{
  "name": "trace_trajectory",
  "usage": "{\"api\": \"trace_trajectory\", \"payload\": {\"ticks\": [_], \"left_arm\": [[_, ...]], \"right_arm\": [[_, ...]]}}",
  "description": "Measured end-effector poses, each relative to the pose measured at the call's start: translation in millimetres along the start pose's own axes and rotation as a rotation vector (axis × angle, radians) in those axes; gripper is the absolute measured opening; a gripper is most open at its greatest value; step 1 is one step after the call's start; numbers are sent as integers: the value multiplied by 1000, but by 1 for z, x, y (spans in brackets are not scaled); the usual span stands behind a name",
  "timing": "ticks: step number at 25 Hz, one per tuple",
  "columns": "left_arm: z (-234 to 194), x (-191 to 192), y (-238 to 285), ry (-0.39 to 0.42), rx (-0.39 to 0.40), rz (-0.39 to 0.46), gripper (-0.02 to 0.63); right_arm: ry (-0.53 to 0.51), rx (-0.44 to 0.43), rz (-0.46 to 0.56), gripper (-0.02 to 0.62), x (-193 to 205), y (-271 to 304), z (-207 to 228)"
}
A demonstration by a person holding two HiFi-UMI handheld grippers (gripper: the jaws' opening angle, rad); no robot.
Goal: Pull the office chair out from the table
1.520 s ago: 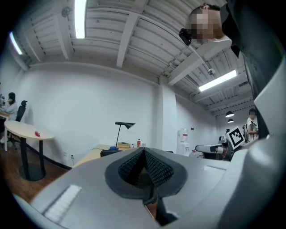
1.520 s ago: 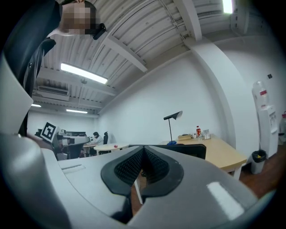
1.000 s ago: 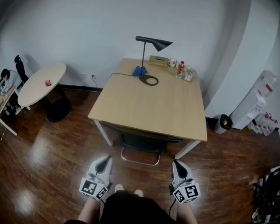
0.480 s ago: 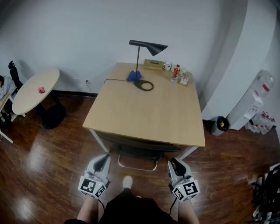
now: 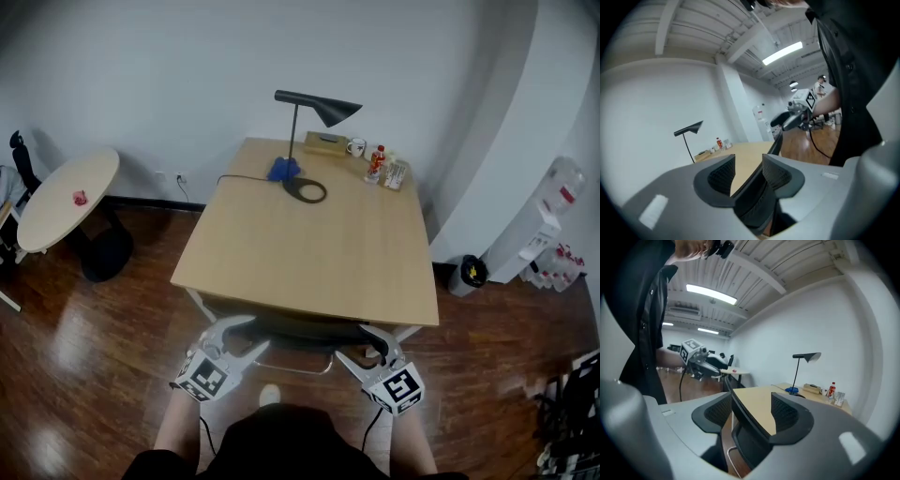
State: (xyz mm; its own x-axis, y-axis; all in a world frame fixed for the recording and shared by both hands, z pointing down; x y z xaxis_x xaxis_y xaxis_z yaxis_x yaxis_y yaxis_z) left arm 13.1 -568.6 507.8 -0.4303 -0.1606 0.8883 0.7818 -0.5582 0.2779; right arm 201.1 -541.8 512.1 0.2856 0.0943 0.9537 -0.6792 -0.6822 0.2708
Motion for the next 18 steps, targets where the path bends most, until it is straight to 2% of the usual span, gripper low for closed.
{"api": "trace_trajectory", "payload": {"ticks": [2,5,8,11,13,16,18], "left_arm": [[4,10,11,98,77,-81,201],[5,25,24,199,175,-174,245],[5,40,33,293,232,-270,256],[6,54,44,380,264,-339,256],[7,62,50,403,283,-361,258],[9,71,57,402,311,-393,256],[11,76,61,419,316,-414,255]], "right_arm": [[-55,-42,-65,300,9,10,0],[-166,-71,-207,322,27,22,3],[-307,-87,-365,322,51,31,2],[-395,-99,-452,286,60,36,3],[-425,-110,-490,251,66,39,3],[-475,-131,-583,258,83,47,6],[-532,-135,-657,208,95,49,9]]}}
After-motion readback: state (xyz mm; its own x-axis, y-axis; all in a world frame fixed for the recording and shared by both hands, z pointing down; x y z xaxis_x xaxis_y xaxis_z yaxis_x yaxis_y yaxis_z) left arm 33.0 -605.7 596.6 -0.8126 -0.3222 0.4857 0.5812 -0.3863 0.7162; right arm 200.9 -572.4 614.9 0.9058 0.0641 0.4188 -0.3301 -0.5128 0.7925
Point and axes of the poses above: the fingertips, and each gripper's own axes: y forward along the fingers, z to its right, x out of its underside, the point moved 2 cm from there along -y, backward along the fingers, and after that the axes turned 1 degree about -x, right-handed, at the moved point
